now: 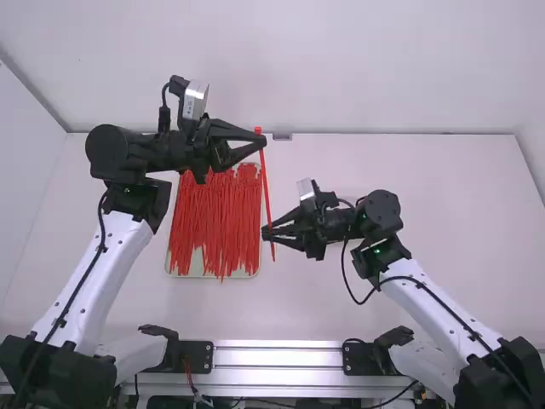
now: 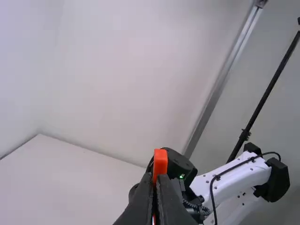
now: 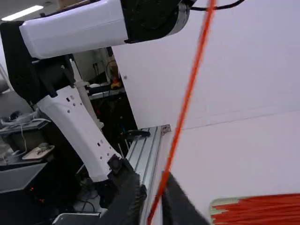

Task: Fasten the cable tie

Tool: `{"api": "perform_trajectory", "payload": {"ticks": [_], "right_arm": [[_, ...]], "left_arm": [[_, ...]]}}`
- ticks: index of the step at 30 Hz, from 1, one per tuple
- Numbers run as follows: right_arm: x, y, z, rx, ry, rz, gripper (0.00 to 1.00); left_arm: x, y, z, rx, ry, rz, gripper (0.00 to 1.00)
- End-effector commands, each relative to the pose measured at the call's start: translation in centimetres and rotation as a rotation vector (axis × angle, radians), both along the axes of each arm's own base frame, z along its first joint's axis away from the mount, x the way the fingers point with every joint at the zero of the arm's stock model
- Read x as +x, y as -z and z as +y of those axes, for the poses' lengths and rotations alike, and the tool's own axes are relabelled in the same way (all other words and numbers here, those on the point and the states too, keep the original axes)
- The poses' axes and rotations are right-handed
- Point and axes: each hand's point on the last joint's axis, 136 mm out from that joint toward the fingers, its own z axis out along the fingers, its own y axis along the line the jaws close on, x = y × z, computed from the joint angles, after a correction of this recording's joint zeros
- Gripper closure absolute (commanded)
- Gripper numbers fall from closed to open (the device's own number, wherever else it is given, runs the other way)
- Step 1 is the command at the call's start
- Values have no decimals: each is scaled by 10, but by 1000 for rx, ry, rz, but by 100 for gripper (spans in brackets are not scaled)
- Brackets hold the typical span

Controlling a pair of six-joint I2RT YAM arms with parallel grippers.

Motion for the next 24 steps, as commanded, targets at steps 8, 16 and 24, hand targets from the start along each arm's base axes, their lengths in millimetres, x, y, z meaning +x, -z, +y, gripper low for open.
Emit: {"api": "perform_trajectory", "payload": {"ticks": [8, 16, 24], "right_arm": [[1, -3, 0, 3, 1, -8, 100], [1, -2, 0, 3, 0, -8, 100], [1, -3, 0, 3, 0, -8, 100]], "left_arm": [[-1, -11, 3, -12, -15, -25, 99], [0, -10, 3, -11, -15, -19, 99], [2, -10, 3, -17, -25, -11, 99]]}}
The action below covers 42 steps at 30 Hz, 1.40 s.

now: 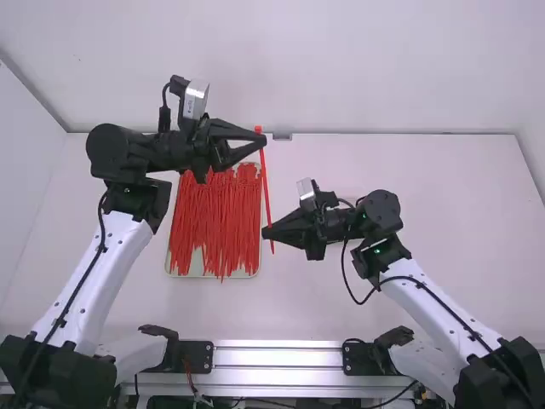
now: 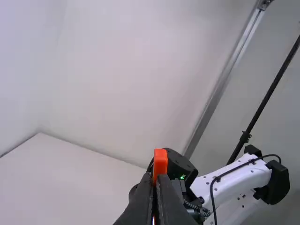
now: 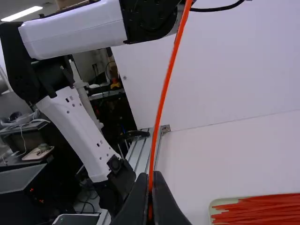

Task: Fasten the cable tie

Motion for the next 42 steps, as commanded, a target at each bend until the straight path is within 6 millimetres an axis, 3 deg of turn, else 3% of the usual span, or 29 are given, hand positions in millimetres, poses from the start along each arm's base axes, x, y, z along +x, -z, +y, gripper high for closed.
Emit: {"api": "perform_trajectory", "payload": {"ticks": [1, 6, 8, 9, 11, 12, 15, 19, 26, 31, 35, 42], "right_arm": [[1, -2, 0, 2, -3, -9, 100], [1, -2, 0, 3, -2, -9, 100], [1, -2, 0, 3, -2, -10, 100], [1, -2, -1, 2, -1, -9, 100], [5, -2, -3, 2, 13, -8, 100], [6, -2, -4, 2, 16, -9, 100], [13, -2, -9, 1, 43, -6, 100], [25, -2, -18, 0, 86, 2, 100], [53, 2, -34, -8, 209, 46, 100], [67, 2, -47, -5, 274, 47, 100], [91, 12, -58, -22, 393, 115, 100], [127, 30, -79, -54, 602, 211, 100]], "left_arm": [[0, -10, 3, -13, -18, -24, 99], [8, -8, 3, -19, -56, -16, 96], [13, -6, 4, -18, -73, -8, 88], [16, -4, 4, -17, -85, -2, 77], [25, 2, 5, -12, -122, 31, 46], [26, 2, 5, -12, -125, 34, 42], [40, 12, 7, -1, -188, 63, 1], [57, 18, 19, 7, -277, 73, 1], [65, 24, 33, 17, -310, 110, 1], [74, 39, 45, 37, -348, 200, 1], [81, 52, 56, 57, -382, 263, 1], [84, 63, 59, 86, -401, 280, 1]]}}
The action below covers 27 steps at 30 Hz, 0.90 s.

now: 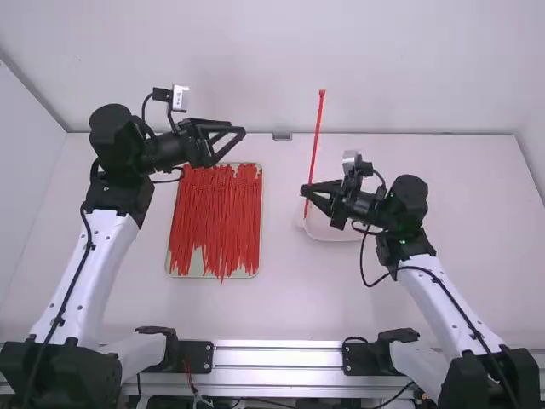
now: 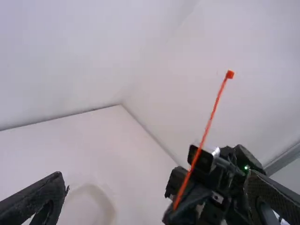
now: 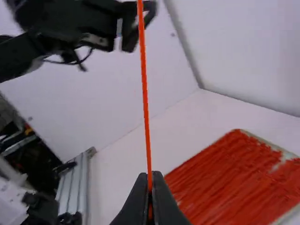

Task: Fasten the cable tie

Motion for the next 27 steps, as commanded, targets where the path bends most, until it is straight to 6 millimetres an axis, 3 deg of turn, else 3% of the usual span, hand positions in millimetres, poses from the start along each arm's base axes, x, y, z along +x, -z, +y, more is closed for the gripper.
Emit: {"api": "perform_trajectory", "payload": {"ticks": [1, 9, 19, 27], "right_arm": [[23, 2, -13, -13, 138, 4, 100], [60, 37, -50, -100, 426, 123, 100], [75, 77, -76, -236, 684, 241, 100], [72, 107, -89, -399, 888, 285, 100]], "left_arm": [[0, -9, 1, 23, -9, -59, 1], [8, -2, 7, 38, -67, -39, 1], [20, 18, 15, 62, -158, 58, 1], [16, 28, 12, 87, -140, 84, 1]]}}
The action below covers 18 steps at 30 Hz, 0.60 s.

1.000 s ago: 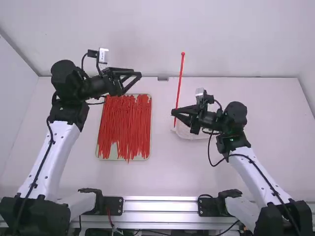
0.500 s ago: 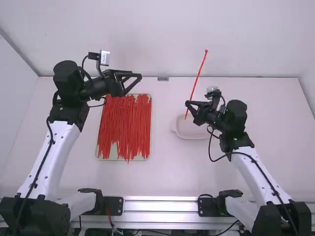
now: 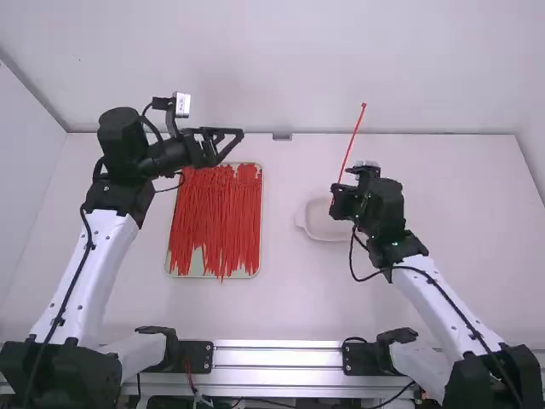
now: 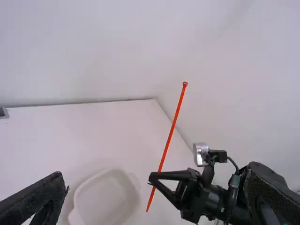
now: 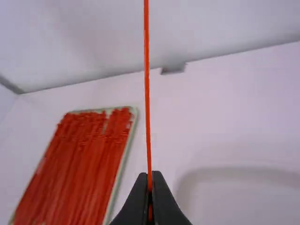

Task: Fasten the cable tie

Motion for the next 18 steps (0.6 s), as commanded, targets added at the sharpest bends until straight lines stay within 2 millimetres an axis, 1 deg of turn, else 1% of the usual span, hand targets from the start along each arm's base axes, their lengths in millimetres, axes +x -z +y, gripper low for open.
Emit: {"api": "perform_trajectory", "payload": {"ticks": [1, 4, 10, 14, 15, 18], "right_arm": [[7, 3, -19, -95, 142, -13, 100], [1, 11, -21, -156, 205, 10, 100], [-6, 15, -22, -245, 255, 17, 100], [-13, 6, -21, -324, 282, 27, 100], [-15, 0, -17, -345, 277, 28, 100], [-18, -11, -13, -372, 282, 19, 100]], "left_arm": [[-2, -7, -2, 23, 13, -40, 1], [-5, 0, -6, 24, 23, 0, 1], [-14, -1, -20, 25, 86, -11, 1], [-15, -2, -24, 23, 91, -12, 1], [-16, -3, -25, 21, 96, -15, 1], [-16, -4, -25, 20, 96, -22, 1]]}}
